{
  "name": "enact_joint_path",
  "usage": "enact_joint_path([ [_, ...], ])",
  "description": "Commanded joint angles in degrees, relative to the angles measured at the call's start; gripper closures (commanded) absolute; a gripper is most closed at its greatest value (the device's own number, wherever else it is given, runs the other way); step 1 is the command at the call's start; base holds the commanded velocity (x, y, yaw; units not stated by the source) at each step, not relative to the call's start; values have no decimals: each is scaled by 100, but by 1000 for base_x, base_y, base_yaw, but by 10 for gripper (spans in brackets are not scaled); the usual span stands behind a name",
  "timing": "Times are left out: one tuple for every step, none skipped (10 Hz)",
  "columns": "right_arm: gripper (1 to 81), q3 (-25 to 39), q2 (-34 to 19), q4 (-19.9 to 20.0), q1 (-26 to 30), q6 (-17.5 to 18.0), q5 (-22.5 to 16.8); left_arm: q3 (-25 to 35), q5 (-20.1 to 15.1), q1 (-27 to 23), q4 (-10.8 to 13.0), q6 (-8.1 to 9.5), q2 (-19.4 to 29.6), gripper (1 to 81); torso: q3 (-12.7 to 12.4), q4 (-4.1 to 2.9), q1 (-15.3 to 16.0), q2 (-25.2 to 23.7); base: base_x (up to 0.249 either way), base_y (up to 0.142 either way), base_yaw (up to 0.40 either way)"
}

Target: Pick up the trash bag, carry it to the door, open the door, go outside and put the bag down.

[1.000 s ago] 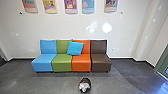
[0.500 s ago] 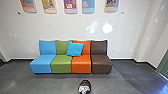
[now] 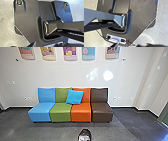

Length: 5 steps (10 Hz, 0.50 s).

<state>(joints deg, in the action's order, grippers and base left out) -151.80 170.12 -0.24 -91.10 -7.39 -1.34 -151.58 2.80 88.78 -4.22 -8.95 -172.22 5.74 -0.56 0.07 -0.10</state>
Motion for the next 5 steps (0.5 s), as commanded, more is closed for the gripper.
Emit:
enact_joint_path([
  [10, 28, 7, -37, 149, -8, -358, 32, -368, -164, 35, -10, -6, 10, 0, 0, 0, 0, 127, 0, 0],
  [10, 28, -1, -28, 149, -8, -358, 32, -368, -163, 35, -10, -15, 10, 0, 0, 0, 0, 126, 0, 0],
  [10, 28, -1, -28, 140, -8, -358, 32, -368, -164, 35, -10, -24, 10, 0, 0, 0, 0, 126, 0, 0],
  [10, 20, 7, -28, 140, -8, -358, 32, -368, -155, 35, -10, -24, 10, 0, 0, 0, 0, 126, 0, 0],
  [10, 28, 7, -28, 140, -8, -358, 32, -368, -155, 35, -10, -24, 10, 0, 0, 0, 0, 126, 0, 0],
])
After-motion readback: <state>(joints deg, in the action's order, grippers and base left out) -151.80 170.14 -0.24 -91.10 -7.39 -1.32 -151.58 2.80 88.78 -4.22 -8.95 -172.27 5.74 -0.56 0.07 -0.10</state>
